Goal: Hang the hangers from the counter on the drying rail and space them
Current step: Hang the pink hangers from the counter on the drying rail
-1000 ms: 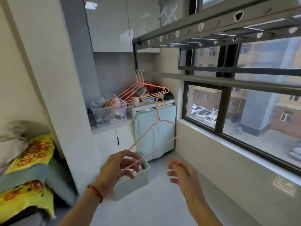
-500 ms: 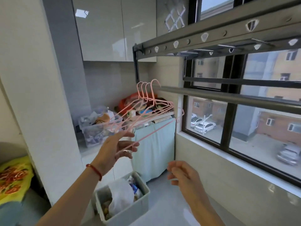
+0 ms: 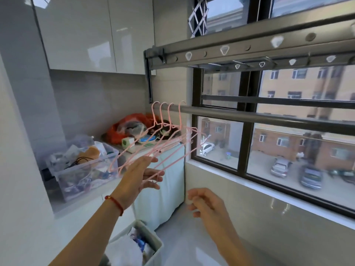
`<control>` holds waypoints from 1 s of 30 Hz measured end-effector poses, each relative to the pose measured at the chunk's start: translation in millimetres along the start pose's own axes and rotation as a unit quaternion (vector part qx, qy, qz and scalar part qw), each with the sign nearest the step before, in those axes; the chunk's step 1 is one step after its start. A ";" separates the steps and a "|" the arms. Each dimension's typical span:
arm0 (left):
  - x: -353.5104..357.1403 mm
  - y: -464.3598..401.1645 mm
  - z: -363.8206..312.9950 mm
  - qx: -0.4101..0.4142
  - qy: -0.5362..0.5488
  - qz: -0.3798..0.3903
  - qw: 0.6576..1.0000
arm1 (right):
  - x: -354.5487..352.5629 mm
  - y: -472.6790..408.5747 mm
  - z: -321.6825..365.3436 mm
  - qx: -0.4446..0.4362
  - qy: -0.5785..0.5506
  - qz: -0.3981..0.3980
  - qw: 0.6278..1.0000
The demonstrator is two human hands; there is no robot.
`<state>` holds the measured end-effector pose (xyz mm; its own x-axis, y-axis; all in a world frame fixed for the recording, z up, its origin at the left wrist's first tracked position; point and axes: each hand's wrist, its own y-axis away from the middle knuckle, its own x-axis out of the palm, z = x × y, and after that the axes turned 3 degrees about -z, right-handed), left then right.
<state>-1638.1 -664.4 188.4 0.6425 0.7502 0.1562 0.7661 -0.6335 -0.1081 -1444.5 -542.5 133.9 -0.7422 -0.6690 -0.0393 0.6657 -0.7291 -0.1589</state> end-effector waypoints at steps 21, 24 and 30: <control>-6.2 -12.5 20.8 -0.019 -0.032 0.004 0.999 | 12.6 -6.1 -18.3 0.021 0.046 -0.009 0.999; -9.7 -4.3 27.4 -0.019 -0.034 0.007 0.999 | 9.3 0.7 -21.5 0.028 0.048 -0.014 0.998; -29.4 49.6 99.4 -0.078 -0.053 -0.054 0.994 | -9.2 27.2 -38.6 0.057 0.061 -0.042 0.996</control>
<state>-1617.2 -699.1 80.8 0.5613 0.8259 0.0538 0.8238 -0.5637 0.0593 -1422.6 -550.6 91.8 -0.7943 -0.5884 -0.1512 0.6009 -0.7975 -0.0536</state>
